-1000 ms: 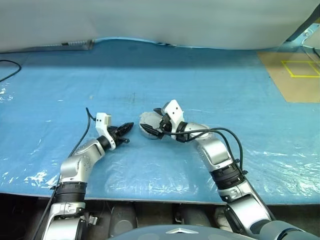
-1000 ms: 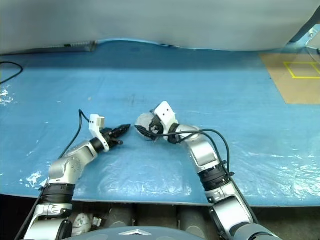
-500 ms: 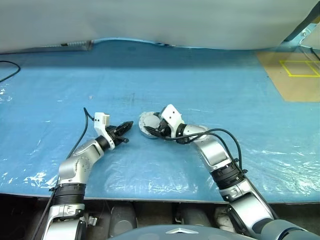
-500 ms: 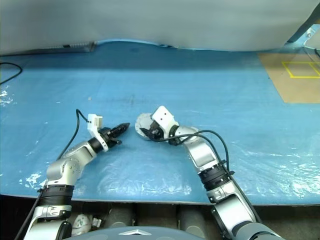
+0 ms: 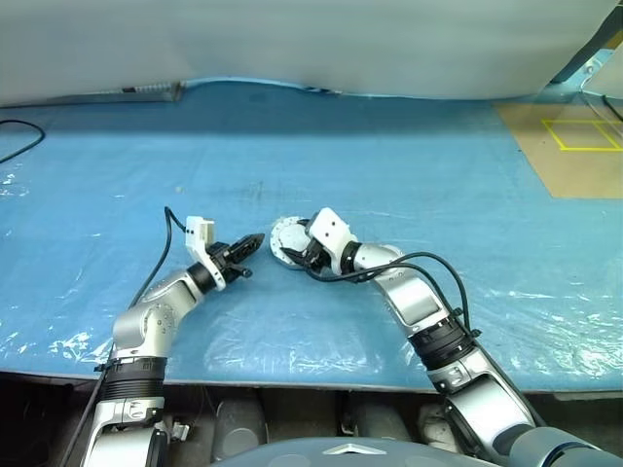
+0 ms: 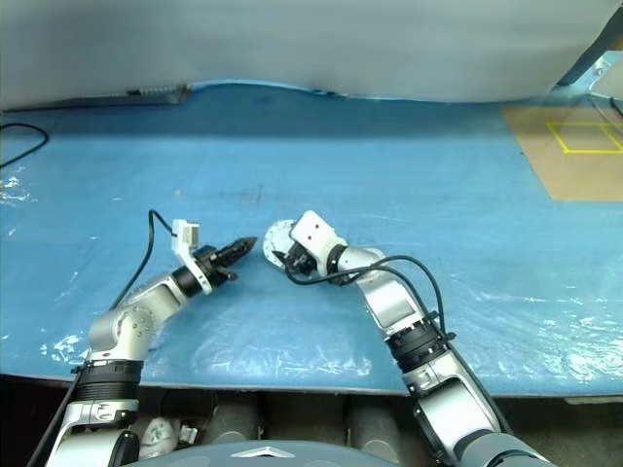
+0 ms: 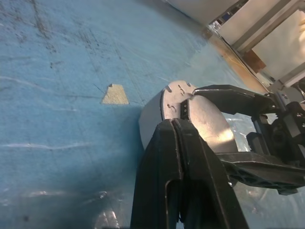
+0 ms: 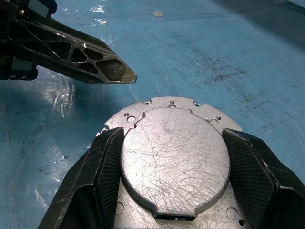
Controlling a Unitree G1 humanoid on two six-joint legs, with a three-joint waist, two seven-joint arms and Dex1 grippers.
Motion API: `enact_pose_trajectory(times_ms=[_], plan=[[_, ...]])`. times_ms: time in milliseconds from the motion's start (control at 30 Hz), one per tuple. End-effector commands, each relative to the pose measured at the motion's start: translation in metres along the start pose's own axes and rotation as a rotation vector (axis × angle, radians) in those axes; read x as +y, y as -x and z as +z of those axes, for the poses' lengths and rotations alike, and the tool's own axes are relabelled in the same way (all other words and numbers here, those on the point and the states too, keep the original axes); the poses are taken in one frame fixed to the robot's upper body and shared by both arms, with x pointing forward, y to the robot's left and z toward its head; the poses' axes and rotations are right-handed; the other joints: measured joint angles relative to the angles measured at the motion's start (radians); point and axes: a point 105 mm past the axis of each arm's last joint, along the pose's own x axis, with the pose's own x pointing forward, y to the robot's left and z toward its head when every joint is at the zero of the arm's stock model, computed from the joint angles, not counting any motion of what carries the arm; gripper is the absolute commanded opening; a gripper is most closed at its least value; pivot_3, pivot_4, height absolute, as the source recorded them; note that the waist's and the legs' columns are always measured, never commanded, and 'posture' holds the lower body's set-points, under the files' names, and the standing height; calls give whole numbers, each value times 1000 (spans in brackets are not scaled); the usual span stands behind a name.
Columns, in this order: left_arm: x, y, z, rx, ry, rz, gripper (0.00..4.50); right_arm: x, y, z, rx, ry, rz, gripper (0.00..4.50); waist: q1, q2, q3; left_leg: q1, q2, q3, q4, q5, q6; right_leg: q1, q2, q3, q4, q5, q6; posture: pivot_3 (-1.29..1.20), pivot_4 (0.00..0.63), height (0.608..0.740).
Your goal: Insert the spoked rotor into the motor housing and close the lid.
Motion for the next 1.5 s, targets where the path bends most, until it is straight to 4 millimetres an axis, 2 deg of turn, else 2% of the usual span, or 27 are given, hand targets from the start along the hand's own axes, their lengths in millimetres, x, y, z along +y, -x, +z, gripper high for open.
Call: enact_pose_trajectory(times_ms=[33,167,600,800,867,967,1100,1200,1300,1433,1500], plan=[[-14,-1,10,-9,18,-60,0,4,1,-15,67,3,11,2948,0,0,0,0,0,0,0,0,0,0,0,0,0,0,0,0,150,740],[-19,-3,5,31,52,-75,0,3,1,-17,77,4,9,2948,0,0,0,0,0,0,0,0,0,0,0,0,0,0,0,0,150,740],[-4,-24,-24,168,66,42,0,6,1,-13,64,0,16,2948,5,0,0,5,-1,0,1,0,0,5,-1,0,0,0,0,0,150,740],[-2,-24,-31,217,80,49,0,5,3,0,-12,-79,36,2948,12,0,-1,5,-1,0,1,0,0,7,-1,0,0,0,0,0,150,740],[-2,-24,-32,223,80,47,0,3,4,10,-68,-151,39,3671,13,0,-1,5,-1,0,1,0,0,7,-1,0,0,0,0,0,150,740],[-3,-25,-32,229,77,44,0,-1,7,29,-169,-259,49,4484,10,0,-1,4,0,0,0,0,0,5,-1,0,0,0,0,0,150,740],[-4,-27,-31,233,68,39,0,-10,11,49,-264,-339,32,4484,11,0,-1,3,0,0,0,0,0,4,-1,0,0,0,0,0,150,740],[-6,-28,-30,235,63,27,0,-15,13,57,-300,-384,29,4484,13,0,-1,3,0,0,0,0,0,4,-1,0,0,0,0,0,150,740],[-10,-30,-30,236,52,8,0,-27,13,53,-281,-440,-31,4484,15,0,-1,4,0,0,0,0,0,4,-1,0,0,0,0,0,150,740],[-15,-32,-29,232,18,-21,0,-55,14,29,-171,-522,-195,4484,24,1,0,3,0,0,0,0,0,4,-1,0,-1,0,0,0,150,740],[-17,-34,-28,228,12,-31,0,-62,17,13,-109,-568,-238,4484,27,1,0,3,0,0,-1,0,0,4,-1,0,-1,0,0,0,150,740]])
